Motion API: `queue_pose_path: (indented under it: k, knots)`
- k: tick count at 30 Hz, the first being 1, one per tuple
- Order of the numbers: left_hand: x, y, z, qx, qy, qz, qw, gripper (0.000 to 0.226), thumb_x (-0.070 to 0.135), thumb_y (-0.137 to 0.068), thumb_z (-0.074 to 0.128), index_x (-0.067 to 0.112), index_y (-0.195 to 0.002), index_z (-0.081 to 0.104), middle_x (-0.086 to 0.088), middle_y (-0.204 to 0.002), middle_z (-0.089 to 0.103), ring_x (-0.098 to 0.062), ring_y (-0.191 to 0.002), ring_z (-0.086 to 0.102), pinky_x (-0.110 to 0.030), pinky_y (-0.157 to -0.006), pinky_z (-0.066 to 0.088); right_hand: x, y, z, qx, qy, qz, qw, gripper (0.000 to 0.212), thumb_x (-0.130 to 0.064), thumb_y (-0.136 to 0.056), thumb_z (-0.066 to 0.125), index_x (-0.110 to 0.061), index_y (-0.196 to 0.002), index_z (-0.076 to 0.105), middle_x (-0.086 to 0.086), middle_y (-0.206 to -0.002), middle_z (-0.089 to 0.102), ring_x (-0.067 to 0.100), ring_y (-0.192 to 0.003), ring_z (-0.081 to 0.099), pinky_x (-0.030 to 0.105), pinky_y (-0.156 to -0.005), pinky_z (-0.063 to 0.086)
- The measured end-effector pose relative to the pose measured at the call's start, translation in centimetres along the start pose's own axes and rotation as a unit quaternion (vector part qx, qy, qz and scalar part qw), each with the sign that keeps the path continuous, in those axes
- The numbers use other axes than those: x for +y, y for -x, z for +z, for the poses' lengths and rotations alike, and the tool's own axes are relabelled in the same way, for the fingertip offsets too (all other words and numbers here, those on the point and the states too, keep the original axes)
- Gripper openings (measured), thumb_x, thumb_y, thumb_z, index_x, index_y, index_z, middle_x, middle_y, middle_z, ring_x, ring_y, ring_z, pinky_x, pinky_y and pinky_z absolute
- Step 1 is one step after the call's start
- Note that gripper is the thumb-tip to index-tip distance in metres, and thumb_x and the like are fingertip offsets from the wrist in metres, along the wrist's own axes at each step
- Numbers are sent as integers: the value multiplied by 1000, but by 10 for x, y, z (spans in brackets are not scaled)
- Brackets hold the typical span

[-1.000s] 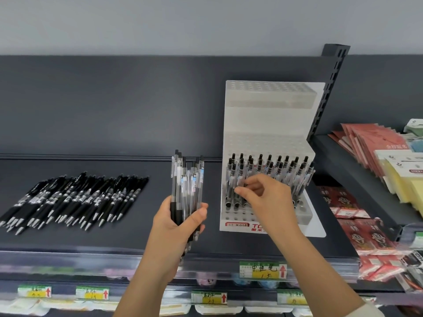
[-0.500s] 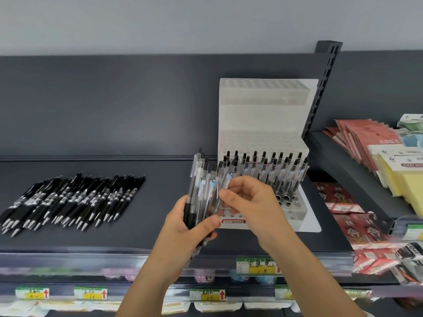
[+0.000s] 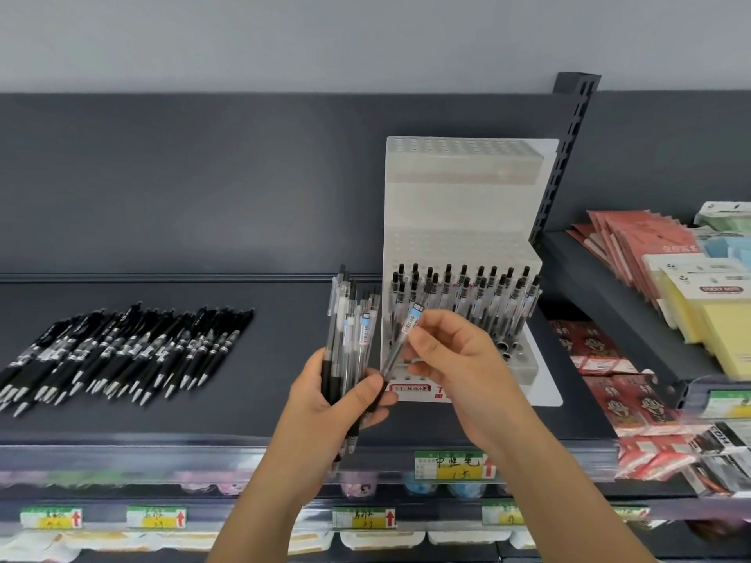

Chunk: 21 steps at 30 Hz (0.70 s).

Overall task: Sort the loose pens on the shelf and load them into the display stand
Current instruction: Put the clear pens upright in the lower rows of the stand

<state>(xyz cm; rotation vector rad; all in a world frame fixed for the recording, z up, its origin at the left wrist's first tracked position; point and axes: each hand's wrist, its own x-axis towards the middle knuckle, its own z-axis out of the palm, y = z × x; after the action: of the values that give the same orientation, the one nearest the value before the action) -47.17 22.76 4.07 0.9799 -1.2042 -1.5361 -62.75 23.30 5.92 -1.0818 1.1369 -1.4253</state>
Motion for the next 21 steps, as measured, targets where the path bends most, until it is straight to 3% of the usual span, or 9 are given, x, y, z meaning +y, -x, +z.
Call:
queue_pose_path:
  k: [3,6,10,13,17,21]
  knots:
    - [1,0,0,6,-1,0,1000,22,9,-85,62,12,-107,55,-6,-93,74,-23,-87,72,-28,-70,58,-6,1,-3,5,-4,-18,1000,10,-2,-86,58,-10,-83,61,-5,-69,66,8,-68,63,21,-66,54]
    - [-1,-1,-4,52,-5,1,999,21,9,-85,63,9,-105,55,-11,-96,71,-19,-87,72,-26,-69,58,-21,-1,-11,67,21,-71,995,9,-1,-84,60,-10,-85,61,-3,-71,68,9,-67,66,19,-64,55]
    - [-4,-3,-11,117,-11,2,993,18,12,-86,65,12,-102,56,-9,-96,69,-14,-77,70,-21,-60,54,-32,-11,-24,173,140,-158,962,11,-9,-86,64,-19,-83,62,-5,-77,68,10,-72,66,27,-72,56]
    - [-3,-1,-13,118,-23,10,993,17,15,-85,66,14,-100,58,-6,-94,71,-11,-73,69,-19,-58,52,-27,-20,-25,200,231,-174,936,11,-18,-87,65,-28,-83,61,-9,-81,67,12,-80,65,33,-77,55]
    - [0,4,-11,100,-33,17,994,18,14,-84,66,12,-100,59,-1,-90,72,-12,-74,69,-19,-59,53,-16,-26,-19,186,312,-155,919,6,-22,-88,63,-25,-88,59,-14,-82,61,-3,-76,57,6,-69,44]
    - [-1,6,-11,101,-40,14,994,14,11,-87,63,14,-101,59,3,-92,73,-13,-75,69,-24,-63,54,1,-27,-18,163,376,-124,904,4,-22,-88,63,-21,-91,60,-16,-81,59,-5,-75,55,8,-67,44]
